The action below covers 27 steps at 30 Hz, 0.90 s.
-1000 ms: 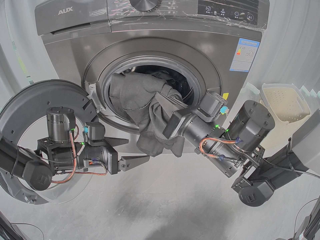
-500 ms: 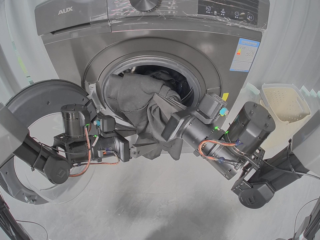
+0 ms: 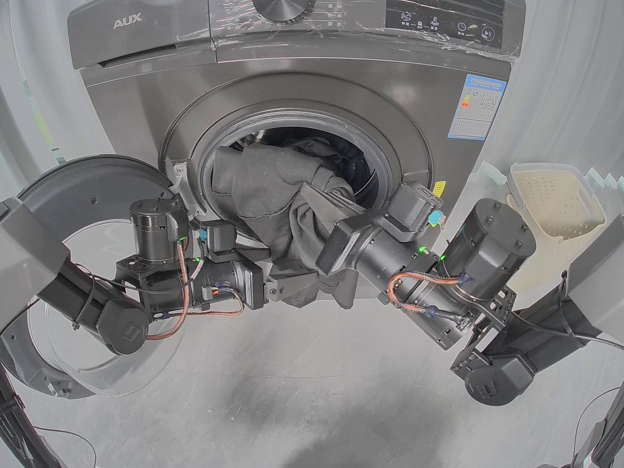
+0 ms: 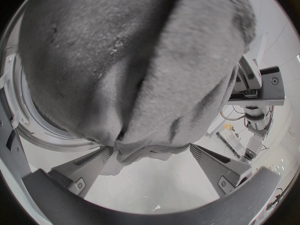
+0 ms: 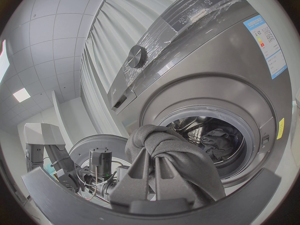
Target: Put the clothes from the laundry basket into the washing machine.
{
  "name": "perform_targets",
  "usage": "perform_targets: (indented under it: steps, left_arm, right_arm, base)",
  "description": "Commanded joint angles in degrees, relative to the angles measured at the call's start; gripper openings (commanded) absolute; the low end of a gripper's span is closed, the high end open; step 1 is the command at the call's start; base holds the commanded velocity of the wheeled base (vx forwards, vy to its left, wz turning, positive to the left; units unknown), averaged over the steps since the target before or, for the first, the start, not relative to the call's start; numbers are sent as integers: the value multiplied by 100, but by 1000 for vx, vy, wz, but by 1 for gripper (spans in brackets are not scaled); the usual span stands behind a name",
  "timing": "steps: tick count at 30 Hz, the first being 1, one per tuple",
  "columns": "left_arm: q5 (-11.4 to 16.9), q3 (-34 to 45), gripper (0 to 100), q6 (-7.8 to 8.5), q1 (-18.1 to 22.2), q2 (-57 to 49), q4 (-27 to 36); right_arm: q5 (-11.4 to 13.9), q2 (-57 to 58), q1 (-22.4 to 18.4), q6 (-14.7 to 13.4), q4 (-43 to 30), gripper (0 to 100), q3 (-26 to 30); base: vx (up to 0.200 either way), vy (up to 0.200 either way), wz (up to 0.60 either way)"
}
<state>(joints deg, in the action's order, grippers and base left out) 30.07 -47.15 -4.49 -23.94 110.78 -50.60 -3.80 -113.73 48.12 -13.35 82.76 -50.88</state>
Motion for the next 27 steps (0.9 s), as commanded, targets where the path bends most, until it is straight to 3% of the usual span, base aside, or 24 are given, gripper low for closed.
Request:
perform_targets:
  steps: [1,12,21,27]
  left_arm:
    - [7,268,100,-17,-128,-320,7]
    - [7,760,100,-167,-620,-830,-2]
    - [-89,620,100,-175,-216,-162,-740]
    - [-89,699,100,-175,-23,-126,-820]
  right_arm:
    - [2,-9,-39,-1,-6,0,-18]
    - [-6,-88,-66,-1,3,0,-44]
    - [-6,-88,-66,-1,73,0,-9]
    - [-6,-88,-66,-1,56,0,-27]
  base:
    - [0,0,0]
    - [0,0,0]
    - [0,0,0]
    - [0,0,0]
